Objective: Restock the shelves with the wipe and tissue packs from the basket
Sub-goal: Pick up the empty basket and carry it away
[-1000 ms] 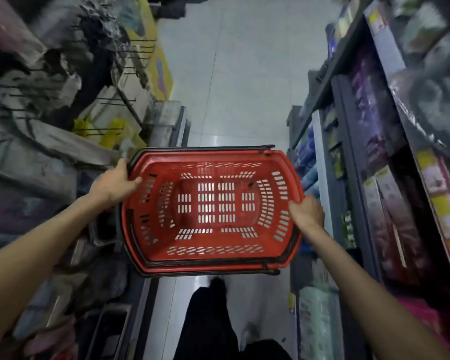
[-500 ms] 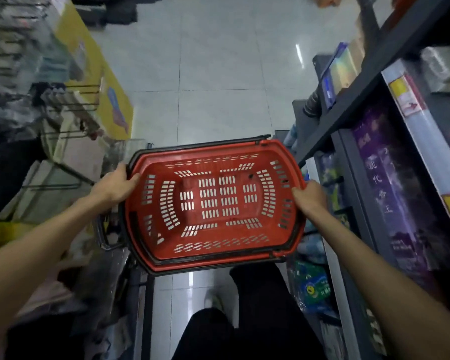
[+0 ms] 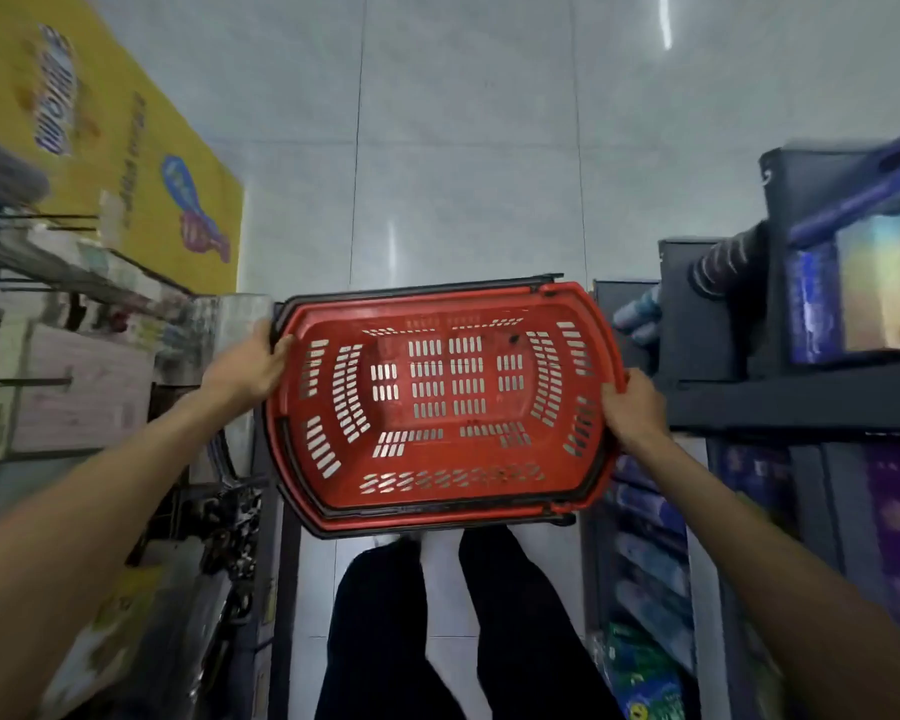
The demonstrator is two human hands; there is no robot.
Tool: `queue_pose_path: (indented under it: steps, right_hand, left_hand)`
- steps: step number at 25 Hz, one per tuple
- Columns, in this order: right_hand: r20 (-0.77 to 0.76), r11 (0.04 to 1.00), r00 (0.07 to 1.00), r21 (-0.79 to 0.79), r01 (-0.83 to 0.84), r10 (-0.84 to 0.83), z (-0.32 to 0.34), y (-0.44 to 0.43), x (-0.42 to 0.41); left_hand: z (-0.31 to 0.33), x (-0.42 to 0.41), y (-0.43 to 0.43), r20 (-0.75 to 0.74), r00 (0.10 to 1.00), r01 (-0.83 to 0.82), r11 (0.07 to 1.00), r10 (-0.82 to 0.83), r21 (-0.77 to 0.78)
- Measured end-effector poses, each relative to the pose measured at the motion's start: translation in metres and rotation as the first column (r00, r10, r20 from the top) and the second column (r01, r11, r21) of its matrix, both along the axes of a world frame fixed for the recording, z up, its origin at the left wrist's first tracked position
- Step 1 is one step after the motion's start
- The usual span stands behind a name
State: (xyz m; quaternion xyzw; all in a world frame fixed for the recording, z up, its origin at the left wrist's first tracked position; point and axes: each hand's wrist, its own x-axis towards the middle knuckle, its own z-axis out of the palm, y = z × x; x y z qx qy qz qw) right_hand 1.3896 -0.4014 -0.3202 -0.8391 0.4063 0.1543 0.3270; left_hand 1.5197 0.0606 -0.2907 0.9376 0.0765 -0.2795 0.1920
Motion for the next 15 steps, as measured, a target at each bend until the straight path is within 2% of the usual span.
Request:
queue_pose_path:
  steps: [2,6,7,8,11,12,15]
  right_hand:
    - [-0.022,1.000,1.000,0.024,0.010,-0.009,-0.019,0.000,0.030]
    - [-0.054,0.998,0.997,0.029,0.050,-0.048,-0.126,-0.002,0.117]
    - [-0.052,0.997,0.998,0.055,0.049,-0.046,-0.124,0.000,0.120]
    - [-0.064,0.995,0.997,0.086,0.057,-0.052,-0.152,0.000,0.132]
    - [-0.093,0.981,0.985,0.118,0.155,-0.144,-0.250,-0.006,0.173]
    - [-0.102,0.975,0.980,0.122,0.184,-0.172,-0.262,-0.012,0.172]
    - [-0.123,0.953,0.954,0.098,0.286,-0.274,-0.310,-0.004,0.202]
  left_hand:
    - [-0.024,0.030,-0.006,-0.028,1.000,0.008,1.000,-0.009,-0.011]
    - [-0.135,0.143,-0.013,-0.087,0.994,0.071,0.997,-0.072,-0.016]
    - [-0.136,0.147,-0.013,-0.087,0.994,0.071,0.997,-0.072,-0.014]
    - [-0.162,0.165,-0.016,-0.113,0.990,0.085,0.996,-0.085,-0.008]
    - [-0.245,0.227,-0.026,-0.124,0.980,0.155,0.988,-0.153,0.003]
    - [-0.247,0.230,-0.029,-0.125,0.982,0.145,0.989,-0.145,-0.004]
    - [-0.303,0.263,-0.037,-0.193,0.969,0.157,0.988,-0.154,0.001]
